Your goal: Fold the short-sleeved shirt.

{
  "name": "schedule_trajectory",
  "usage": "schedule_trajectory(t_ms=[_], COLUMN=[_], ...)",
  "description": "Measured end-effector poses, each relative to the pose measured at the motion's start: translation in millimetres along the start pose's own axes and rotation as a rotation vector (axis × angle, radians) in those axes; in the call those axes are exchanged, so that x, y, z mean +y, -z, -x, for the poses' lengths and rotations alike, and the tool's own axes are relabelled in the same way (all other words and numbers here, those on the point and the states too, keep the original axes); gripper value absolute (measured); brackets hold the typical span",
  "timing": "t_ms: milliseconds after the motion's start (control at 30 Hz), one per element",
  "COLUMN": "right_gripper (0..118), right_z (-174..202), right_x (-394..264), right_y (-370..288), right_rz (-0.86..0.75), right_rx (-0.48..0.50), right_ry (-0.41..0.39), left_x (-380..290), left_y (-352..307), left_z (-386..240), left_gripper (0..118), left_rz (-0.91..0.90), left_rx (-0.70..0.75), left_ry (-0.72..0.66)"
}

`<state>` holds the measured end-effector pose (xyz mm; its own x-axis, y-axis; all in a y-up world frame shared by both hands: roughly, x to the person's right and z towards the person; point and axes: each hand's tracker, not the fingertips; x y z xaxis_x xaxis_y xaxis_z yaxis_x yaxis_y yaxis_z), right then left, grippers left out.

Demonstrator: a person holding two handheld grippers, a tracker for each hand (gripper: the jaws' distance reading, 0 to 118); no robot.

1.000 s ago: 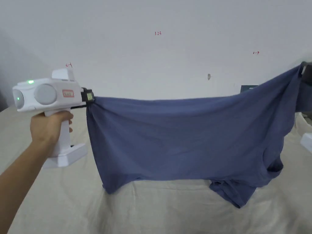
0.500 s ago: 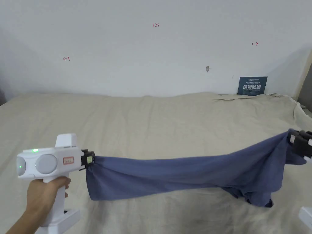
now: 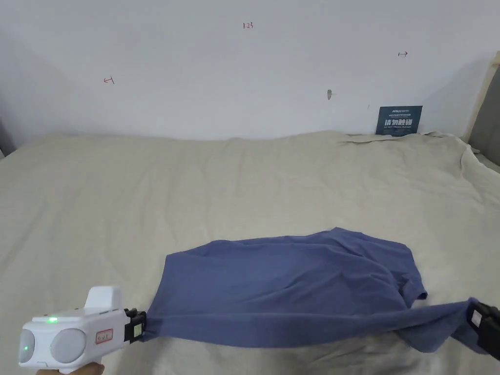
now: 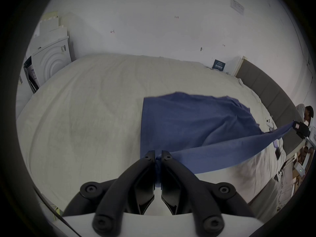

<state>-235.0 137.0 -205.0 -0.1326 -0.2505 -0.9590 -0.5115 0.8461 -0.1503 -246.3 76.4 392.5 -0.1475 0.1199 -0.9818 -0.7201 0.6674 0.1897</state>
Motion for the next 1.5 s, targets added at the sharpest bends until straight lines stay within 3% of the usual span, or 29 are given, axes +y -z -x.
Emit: schedule_trajectory(t_ms=[500,800,1033,1333,1367,1400,1433,1467,1500], right_gripper=[0,0,0,1,1,3,9,24,31], right_z=[-29,-38,-36,-27,-25,-23,-20,-26,-24], right_x=[-76,-98,-114,-129,-127,-124,-120,-118,-113], right_y=[-59,-41,19,40,39,36,33,35,34], right_rz=[0.110,0.231,0.437,0.534,0.533,0.528,0.513,0.498,0.480], right_rx=[-0.016,-0.068,-0.187,-0.224,-0.224,-0.223,-0.218,-0.217,-0.220], right_ry=[0.069,0.083,-0.030,-0.065,-0.063,-0.061,-0.065,-0.072,-0.083], left_x=[-75,-95,-106,-112,-111,-110,-107,-105,-103], left_y=[-20,-5,8,8,7,6,4,2,0], left_z=[7,7,-4,-19,-21,-16,-12,-13,-14], left_gripper=[2,3,3,4,6,18,27,39,44], left_rz=[0.081,0.121,0.180,0.187,0.186,0.183,0.180,0.183,0.180], left_rx=[0.030,0.060,0.111,0.160,0.162,0.163,0.168,0.181,0.182], left_ry=[0.033,0.046,0.027,-0.007,-0.008,-0.015,-0.026,-0.035,-0.033])
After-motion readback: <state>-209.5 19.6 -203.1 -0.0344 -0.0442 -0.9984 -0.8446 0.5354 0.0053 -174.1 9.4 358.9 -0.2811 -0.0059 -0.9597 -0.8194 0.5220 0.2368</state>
